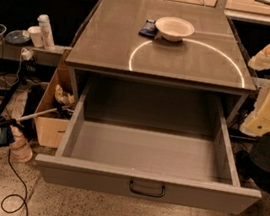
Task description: Close top drawer
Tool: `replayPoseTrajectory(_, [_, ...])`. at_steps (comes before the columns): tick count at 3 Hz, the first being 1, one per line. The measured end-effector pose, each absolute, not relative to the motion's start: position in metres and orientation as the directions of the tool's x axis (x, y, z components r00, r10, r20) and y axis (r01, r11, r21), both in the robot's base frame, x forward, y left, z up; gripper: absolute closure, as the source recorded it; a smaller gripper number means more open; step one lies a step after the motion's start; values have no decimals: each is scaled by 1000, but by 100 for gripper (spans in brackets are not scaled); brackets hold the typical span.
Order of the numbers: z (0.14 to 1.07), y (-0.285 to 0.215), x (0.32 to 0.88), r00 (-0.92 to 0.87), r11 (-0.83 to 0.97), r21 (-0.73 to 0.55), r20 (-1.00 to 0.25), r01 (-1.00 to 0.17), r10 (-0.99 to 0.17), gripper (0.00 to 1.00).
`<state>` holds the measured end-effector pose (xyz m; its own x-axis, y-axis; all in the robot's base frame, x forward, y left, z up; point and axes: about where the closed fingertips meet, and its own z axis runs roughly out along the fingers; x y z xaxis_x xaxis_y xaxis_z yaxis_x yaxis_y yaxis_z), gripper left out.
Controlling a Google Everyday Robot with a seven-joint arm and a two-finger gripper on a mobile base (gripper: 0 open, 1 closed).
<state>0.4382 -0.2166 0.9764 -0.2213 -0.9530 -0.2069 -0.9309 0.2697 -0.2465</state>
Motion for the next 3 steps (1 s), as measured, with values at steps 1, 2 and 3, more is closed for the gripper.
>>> replayPoseTrajectory(1, [976,-217,438,-221,270,-247,-207,-931,-953,42])
replayPoseTrajectory(2, [976,-217,438,-221,270,-247,-207,-931,-953,73])
replayPoseTrajectory(3, [976,-217,438,-221,270,-247,-207,-931,-953,96])
